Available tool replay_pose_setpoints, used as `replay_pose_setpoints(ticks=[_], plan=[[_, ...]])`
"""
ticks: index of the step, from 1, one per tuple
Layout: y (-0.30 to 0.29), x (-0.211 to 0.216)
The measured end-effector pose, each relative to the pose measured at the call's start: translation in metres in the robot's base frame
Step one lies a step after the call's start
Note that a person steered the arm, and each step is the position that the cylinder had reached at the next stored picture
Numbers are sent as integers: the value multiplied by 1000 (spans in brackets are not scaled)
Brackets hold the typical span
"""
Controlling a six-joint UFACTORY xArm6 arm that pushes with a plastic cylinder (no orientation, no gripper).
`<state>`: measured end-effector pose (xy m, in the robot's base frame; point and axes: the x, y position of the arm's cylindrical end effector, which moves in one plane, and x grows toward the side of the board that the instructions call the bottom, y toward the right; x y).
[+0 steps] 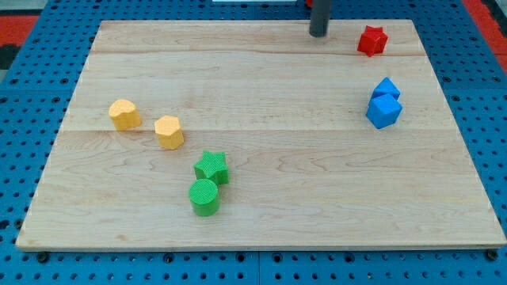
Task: Move the yellow heart and the yellow hexagon to the center left
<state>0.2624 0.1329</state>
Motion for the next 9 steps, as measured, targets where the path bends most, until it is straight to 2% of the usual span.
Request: replay_pose_setpoints(ticks=[1, 2, 3, 4, 5, 6, 7, 8, 9], plan=[[54, 40], [84, 32], [66, -19], [11, 38], [-60, 136], [-148, 213], [-233, 201], [-301, 162], [-315, 148]])
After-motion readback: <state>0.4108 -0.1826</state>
